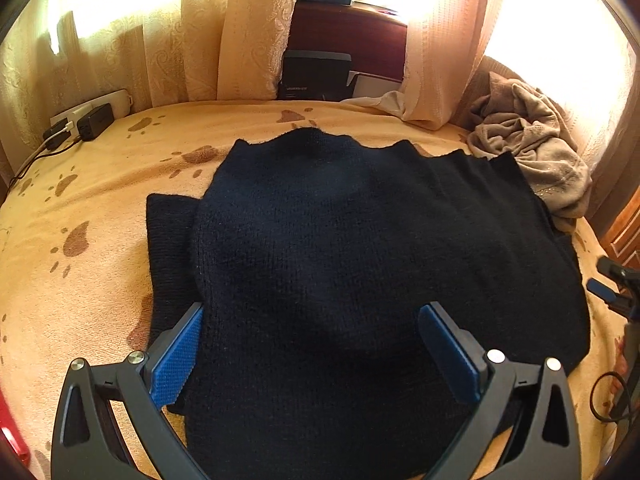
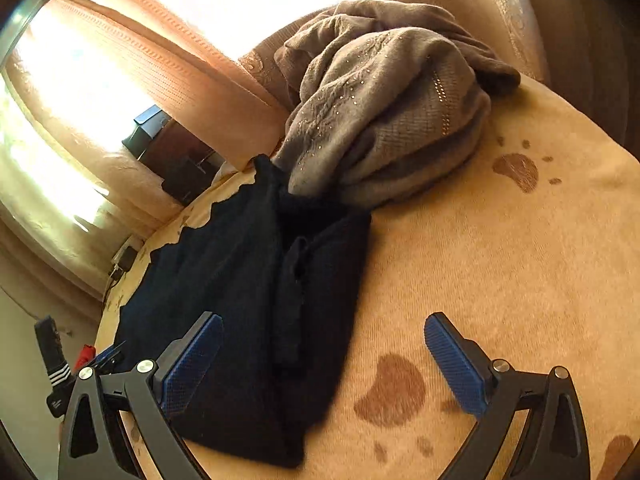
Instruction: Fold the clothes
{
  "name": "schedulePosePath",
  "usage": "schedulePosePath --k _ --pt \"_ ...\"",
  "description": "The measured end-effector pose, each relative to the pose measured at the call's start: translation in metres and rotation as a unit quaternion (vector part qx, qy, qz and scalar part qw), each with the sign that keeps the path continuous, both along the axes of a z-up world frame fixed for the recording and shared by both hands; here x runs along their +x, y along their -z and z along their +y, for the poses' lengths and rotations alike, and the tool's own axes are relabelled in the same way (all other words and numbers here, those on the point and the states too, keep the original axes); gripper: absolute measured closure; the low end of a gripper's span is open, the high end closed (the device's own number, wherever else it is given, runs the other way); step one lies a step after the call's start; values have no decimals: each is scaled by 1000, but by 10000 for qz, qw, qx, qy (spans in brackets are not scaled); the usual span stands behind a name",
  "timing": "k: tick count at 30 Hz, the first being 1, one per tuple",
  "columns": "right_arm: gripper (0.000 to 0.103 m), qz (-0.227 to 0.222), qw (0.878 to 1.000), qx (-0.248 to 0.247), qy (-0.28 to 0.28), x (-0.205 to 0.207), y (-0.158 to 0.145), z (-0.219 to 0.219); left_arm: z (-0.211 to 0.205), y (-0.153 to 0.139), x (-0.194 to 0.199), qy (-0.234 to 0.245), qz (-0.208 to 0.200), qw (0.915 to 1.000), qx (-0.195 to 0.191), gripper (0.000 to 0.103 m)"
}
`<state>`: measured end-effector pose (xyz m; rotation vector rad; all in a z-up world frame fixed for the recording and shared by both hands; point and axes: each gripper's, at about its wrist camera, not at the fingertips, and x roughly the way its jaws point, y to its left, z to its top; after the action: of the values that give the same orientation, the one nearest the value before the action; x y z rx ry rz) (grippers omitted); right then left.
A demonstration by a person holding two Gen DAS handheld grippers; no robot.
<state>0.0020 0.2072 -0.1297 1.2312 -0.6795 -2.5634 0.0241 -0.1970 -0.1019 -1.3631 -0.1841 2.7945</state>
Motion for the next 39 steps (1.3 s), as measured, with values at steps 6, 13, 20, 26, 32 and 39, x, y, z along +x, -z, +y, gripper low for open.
schedulePosePath --k 6,13,20,26,32,39 --pt "1 36 9996 260 40 -31 6 -13 -6 5 -3 -55 -70 9999 80 0" --pt "8 255 9981 316 -472 -27 7 -38 -7 7 -8 19 -98 9999 129 0" --pt "51 283 9980 360 -431 -27 11 -30 -7 7 -10 86 -103 9998 146 0" --pt "49 277 9967 483 -583 -25 9 -27 -7 9 -9 90 -95 9998 123 0" --pt "31 342 9967 360 -641 -24 10 -27 -8 10 -8 83 -68 9998 153 0" --pt "36 345 9954 547 -704 -28 9 -39 -8 11 -8 109 -35 9998 148 0"
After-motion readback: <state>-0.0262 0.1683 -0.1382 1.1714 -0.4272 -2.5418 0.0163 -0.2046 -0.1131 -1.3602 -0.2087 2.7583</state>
